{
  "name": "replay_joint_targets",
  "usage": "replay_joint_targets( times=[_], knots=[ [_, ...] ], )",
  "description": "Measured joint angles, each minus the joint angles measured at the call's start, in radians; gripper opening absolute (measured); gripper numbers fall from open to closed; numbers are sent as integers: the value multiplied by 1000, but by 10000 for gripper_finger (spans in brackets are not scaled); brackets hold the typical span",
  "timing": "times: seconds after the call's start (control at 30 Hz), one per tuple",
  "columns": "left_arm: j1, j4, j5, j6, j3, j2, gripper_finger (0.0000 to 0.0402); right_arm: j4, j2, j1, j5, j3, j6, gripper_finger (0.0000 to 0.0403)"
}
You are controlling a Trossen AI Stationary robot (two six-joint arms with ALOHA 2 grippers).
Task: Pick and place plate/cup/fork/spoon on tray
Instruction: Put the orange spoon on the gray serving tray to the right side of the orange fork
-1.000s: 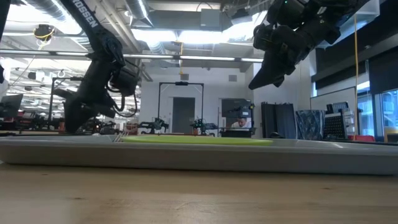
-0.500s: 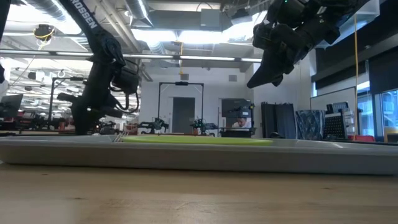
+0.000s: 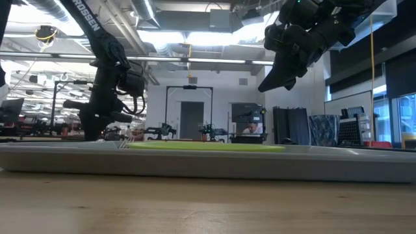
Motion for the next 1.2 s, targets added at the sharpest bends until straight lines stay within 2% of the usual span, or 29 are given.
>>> replay_joint_targets(
  times=[0.6, 1.2],
  knots=[
    [8, 54, -5, 1, -39, 1, 56, -1, 0, 0, 10, 0, -3, 6],
    [-8, 82, -77, -42, -39, 37, 56, -1, 0, 0, 33, 0, -3, 6]
  ],
)
